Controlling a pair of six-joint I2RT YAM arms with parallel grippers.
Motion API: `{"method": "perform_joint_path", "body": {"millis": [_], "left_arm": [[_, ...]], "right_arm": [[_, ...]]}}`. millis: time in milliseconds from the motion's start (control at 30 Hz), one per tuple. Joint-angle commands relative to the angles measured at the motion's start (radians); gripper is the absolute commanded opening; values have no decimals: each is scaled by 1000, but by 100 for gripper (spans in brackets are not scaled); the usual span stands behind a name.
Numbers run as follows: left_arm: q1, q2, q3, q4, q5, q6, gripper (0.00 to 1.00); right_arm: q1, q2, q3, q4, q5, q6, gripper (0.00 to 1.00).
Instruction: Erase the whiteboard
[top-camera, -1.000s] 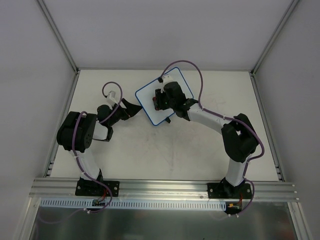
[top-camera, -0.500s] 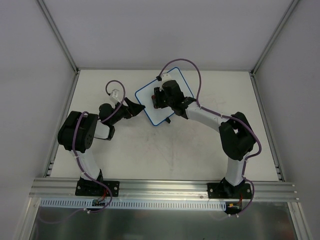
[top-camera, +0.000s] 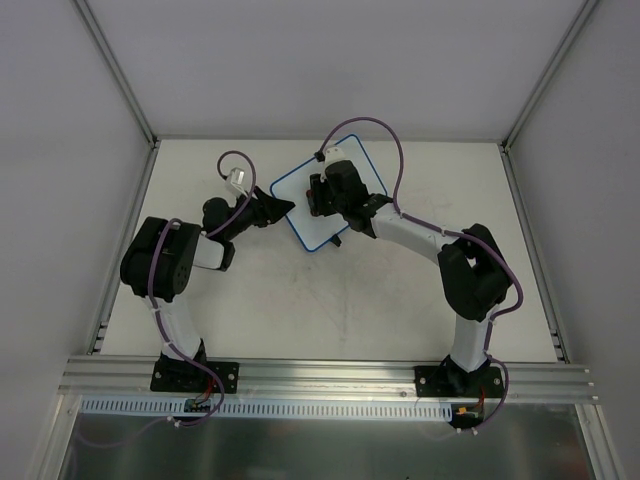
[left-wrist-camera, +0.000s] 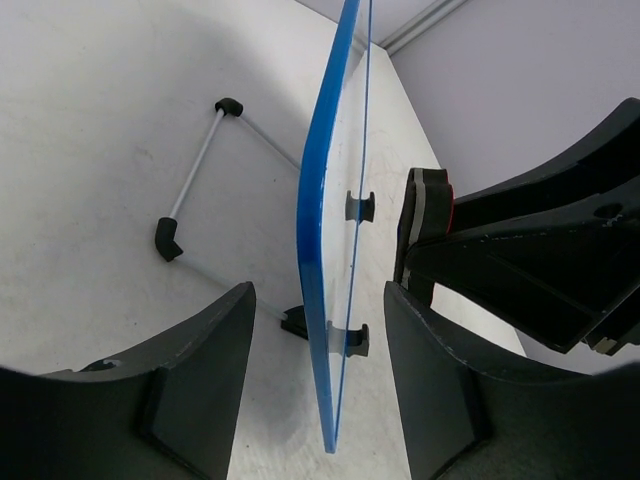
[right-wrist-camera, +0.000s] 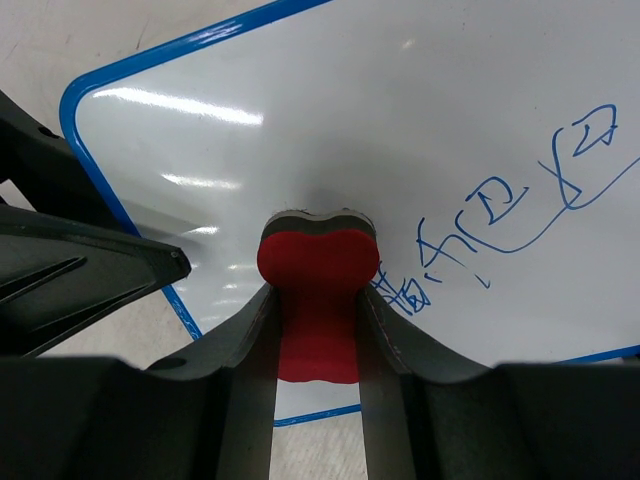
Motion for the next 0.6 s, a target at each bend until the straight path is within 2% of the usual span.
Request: {"method": "perform_joint_path", "body": {"millis": [0,233,333,367,567], "left_arm": [[-9,22,40,400,28,8,53],[-11,33,59,400,38,7,17],[-11,30,55,400,43,-1,10],[-8,30,54,400,43,-6,0],[-8,18,23,400,29,-4,0]], "right_arm": [[1,-4,42,11,30,-1,0],[-2,-4,39,9,35,1,0],[-1,7,45,11,20,5,0],[-1,12,52,11,7,8,0],[-2,44,75,3,-30,10,0]]}}
